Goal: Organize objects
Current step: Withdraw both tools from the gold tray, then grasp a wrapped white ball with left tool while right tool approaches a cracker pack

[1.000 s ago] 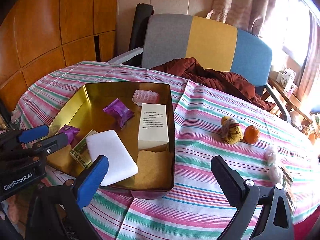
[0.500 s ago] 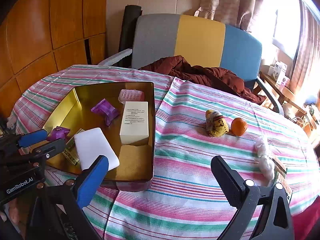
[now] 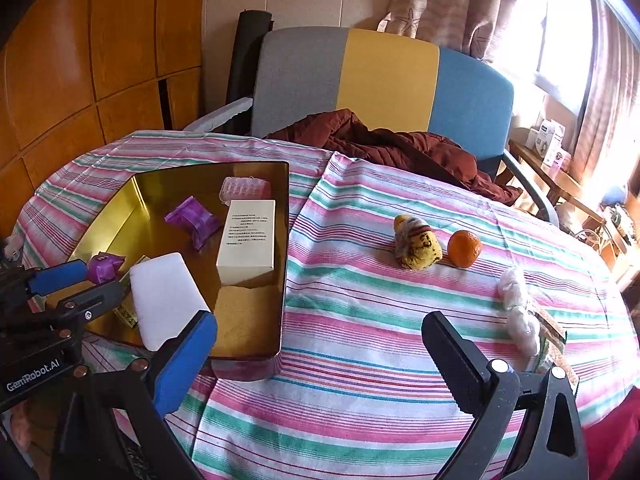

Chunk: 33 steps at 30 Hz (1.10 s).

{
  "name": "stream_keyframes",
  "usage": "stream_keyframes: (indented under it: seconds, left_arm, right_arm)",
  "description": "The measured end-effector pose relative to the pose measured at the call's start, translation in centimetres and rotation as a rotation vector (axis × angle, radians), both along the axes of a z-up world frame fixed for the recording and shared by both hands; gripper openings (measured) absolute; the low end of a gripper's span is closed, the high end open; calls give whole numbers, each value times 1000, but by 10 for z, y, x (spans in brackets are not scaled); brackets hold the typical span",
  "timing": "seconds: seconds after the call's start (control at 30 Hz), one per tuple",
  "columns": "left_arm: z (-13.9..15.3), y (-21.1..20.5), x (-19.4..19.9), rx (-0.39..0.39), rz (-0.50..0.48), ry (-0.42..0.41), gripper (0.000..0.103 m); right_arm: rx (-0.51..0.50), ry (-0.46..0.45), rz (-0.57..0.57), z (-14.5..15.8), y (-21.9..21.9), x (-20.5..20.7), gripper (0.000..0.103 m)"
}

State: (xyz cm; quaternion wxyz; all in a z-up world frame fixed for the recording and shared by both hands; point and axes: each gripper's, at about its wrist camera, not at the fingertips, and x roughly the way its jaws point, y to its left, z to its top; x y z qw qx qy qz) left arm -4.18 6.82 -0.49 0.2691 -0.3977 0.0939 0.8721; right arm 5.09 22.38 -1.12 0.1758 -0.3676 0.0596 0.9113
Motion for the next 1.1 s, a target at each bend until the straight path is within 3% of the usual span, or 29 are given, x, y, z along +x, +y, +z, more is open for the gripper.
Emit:
stream_keyframes:
  seconds: [0.53, 0.83, 1.1]
  left_arm:
    - [5, 30, 1, -15, -69, 19, 56]
    - [8, 81, 12, -15, -206, 9, 56]
    - [5, 131, 27, -35, -313, 11, 56]
  right_arm:
    - [-5, -39, -50, -9, 33, 8, 103]
    - [-2, -120, -183, -12, 107, 40, 103]
    - [-11, -250, -287, -23, 184, 81, 103]
